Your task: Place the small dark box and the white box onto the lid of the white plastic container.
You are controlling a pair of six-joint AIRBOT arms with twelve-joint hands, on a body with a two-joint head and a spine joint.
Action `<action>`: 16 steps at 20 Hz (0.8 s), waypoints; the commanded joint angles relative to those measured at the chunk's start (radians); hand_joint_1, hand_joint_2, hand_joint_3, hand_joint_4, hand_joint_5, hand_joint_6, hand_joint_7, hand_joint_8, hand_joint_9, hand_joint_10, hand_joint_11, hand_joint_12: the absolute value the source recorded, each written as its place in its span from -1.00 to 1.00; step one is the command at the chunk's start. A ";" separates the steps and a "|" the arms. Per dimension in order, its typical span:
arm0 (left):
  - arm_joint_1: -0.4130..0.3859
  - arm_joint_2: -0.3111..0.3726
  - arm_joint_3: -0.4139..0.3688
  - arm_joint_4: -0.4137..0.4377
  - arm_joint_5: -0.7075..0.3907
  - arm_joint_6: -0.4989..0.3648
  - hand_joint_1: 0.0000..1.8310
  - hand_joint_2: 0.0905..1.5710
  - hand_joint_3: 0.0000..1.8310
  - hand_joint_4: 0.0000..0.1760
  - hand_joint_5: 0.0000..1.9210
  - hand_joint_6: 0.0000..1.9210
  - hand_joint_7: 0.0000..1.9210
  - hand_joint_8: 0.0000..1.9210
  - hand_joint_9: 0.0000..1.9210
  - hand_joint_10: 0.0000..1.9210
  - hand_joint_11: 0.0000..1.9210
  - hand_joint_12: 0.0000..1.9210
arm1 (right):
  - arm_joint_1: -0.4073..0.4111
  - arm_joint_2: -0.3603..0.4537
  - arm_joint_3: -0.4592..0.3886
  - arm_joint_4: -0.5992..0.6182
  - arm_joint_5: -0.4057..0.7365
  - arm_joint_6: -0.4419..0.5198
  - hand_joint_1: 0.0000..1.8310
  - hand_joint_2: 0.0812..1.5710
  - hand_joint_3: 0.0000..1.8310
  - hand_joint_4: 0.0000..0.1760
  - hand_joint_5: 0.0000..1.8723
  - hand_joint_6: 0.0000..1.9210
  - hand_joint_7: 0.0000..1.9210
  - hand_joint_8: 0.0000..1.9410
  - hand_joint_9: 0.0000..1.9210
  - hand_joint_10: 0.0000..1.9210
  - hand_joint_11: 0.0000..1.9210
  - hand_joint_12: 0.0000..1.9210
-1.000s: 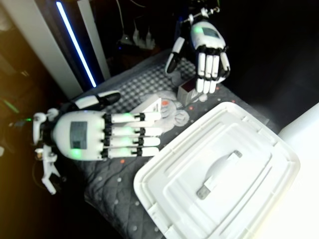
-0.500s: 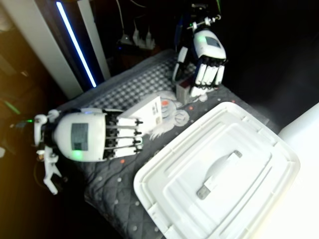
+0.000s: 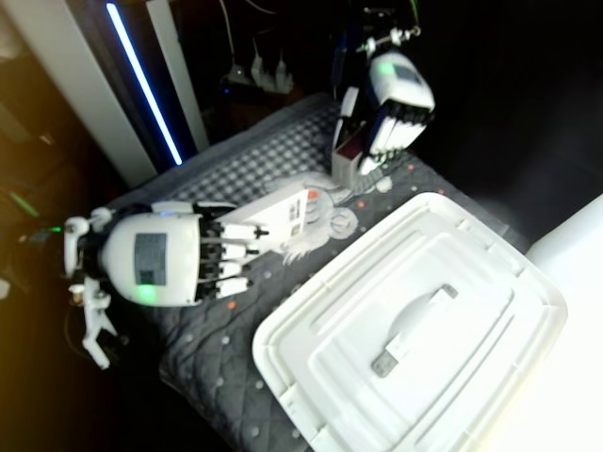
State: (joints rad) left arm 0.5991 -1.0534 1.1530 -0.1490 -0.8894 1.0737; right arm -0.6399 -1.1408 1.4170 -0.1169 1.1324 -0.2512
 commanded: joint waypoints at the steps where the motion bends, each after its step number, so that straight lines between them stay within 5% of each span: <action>1: -0.030 -0.004 0.009 0.022 -0.135 -0.006 0.37 0.27 -1.00 -1.00 0.63 -1.00 0.77 -1.00 0.86 -1.00 0.88 -0.89 | 0.005 0.012 0.010 0.036 0.141 0.007 0.10 0.77 -1.00 -1.00 0.37 -0.99 0.48 -0.99 0.30 -0.44 0.11 0.07; 3: -0.068 -0.019 0.028 0.049 -0.125 -0.006 0.34 0.24 -1.00 -1.00 0.64 -1.00 0.80 -1.00 0.92 -0.99 0.96 -0.89 | 0.013 0.013 0.020 0.051 0.166 0.003 0.21 0.67 -1.00 -1.00 0.40 -1.00 0.51 -1.00 0.42 -0.72 0.07 0.11; 4: -0.086 -0.026 0.039 0.061 -0.119 -0.006 0.40 0.19 -1.00 -1.00 0.65 -0.99 0.81 -0.99 0.92 -1.00 0.96 -0.90 | 0.037 0.013 0.024 0.047 0.167 -0.010 0.30 0.32 -1.00 -1.00 0.49 -0.86 0.68 -0.98 0.58 -0.67 0.24 0.17; 5: -0.103 -0.032 0.051 0.071 -0.115 -0.006 0.35 0.16 -1.00 -1.00 0.61 -1.00 0.81 -0.99 0.91 -1.00 0.94 -0.91 | 0.067 0.013 0.027 0.030 0.166 -0.042 0.33 0.24 -1.00 -1.00 0.49 -0.80 0.75 -0.94 0.56 -0.37 0.32 0.28; 6: -0.116 -0.038 0.062 0.077 -0.110 -0.006 0.35 0.15 -1.00 -1.00 0.61 -1.00 0.84 -0.99 0.96 -1.00 0.99 -0.93 | 0.092 0.013 0.028 0.016 0.163 -0.065 0.34 0.20 -1.00 -1.00 0.52 -0.85 0.56 -0.30 0.46 0.16 0.36 0.49; 7: -0.128 -0.046 0.073 0.080 -0.103 -0.006 0.35 0.14 -1.00 -1.00 0.61 -1.00 0.85 -1.00 0.97 -0.99 1.00 -0.92 | 0.116 0.013 0.028 0.001 0.156 -0.088 0.34 0.21 -1.00 -1.00 0.52 -0.85 0.45 -0.15 0.39 0.26 0.33 0.51; 8: -0.144 -0.060 0.095 0.082 -0.090 -0.006 0.44 0.14 -1.00 -1.00 0.55 -1.00 0.74 -1.00 0.99 -0.96 1.00 -0.81 | 0.148 0.013 0.030 -0.021 0.143 -0.103 0.40 0.27 -1.00 -1.00 0.46 -0.95 0.24 0.01 0.34 -0.02 0.24 0.34; 10: -0.171 -0.098 0.144 0.086 -0.066 -0.006 0.46 0.21 -1.00 -1.00 0.56 -1.00 0.71 -0.99 0.91 -1.00 0.91 -0.89 | 0.183 0.009 0.048 -0.051 0.120 -0.110 0.44 0.22 -1.00 -1.00 0.49 -0.99 0.35 -0.26 0.47 -0.47 0.24 0.06; 11: -0.192 -0.123 0.175 0.096 -0.042 -0.006 0.45 0.21 -1.00 -1.00 0.57 -1.00 0.70 -0.99 0.89 -1.00 0.89 -0.90 | 0.190 0.009 0.056 -0.057 0.110 -0.115 0.44 0.22 -1.00 -1.00 0.49 -1.00 0.34 -0.23 0.51 -0.59 0.25 -0.01; 12: -0.205 -0.140 0.195 0.098 -0.024 -0.005 0.38 0.20 -1.00 -1.00 0.62 -1.00 0.94 -0.70 0.98 -0.46 0.98 -0.32 | 0.197 0.009 0.061 -0.058 0.096 -0.128 0.52 0.21 -1.00 -1.00 0.48 -0.99 0.41 -0.57 0.28 -0.20 0.19 -0.05; 13: -0.215 -0.151 0.210 0.098 -0.010 -0.005 0.36 0.19 -1.00 -1.00 0.63 -1.00 0.99 -0.47 1.00 -0.23 1.00 -0.11 | 0.208 0.008 0.064 -0.060 0.080 -0.146 0.54 0.21 -1.00 -1.00 0.35 -0.64 0.47 -0.84 0.24 -0.14 0.15 -0.08; 14: -0.231 -0.162 0.231 0.092 0.016 -0.006 0.36 0.21 -1.00 -1.00 0.63 -1.00 0.98 -0.57 1.00 -0.29 0.94 -0.01 | 0.241 0.007 0.063 -0.070 0.042 -0.182 0.54 0.23 -1.00 -1.00 0.24 -0.42 0.49 -0.93 0.23 -0.12 0.12 -0.16; 15: -0.240 -0.169 0.249 0.086 0.031 -0.006 0.36 0.21 -1.00 -1.00 0.63 -1.00 1.00 -0.66 1.00 -0.29 0.96 -0.01 | 0.265 0.007 0.063 -0.079 0.015 -0.212 0.54 0.23 -1.00 -1.00 0.23 -0.40 0.48 -0.90 0.26 -0.17 0.13 -0.20; 16: -0.250 -0.180 0.269 0.079 0.049 -0.006 0.43 0.25 -1.00 -1.00 0.57 -1.00 0.50 -0.35 0.85 -0.63 0.68 -0.08 | 0.292 0.005 0.064 -0.086 -0.019 -0.254 0.54 0.24 -1.00 -1.00 0.17 -0.31 0.41 -0.72 0.23 -0.18 0.12 -0.32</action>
State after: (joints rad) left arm 0.3576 -1.2476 1.4239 -0.0540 -0.7349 1.0706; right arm -0.3462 -1.1431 1.4761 -0.2363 1.0134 -0.5114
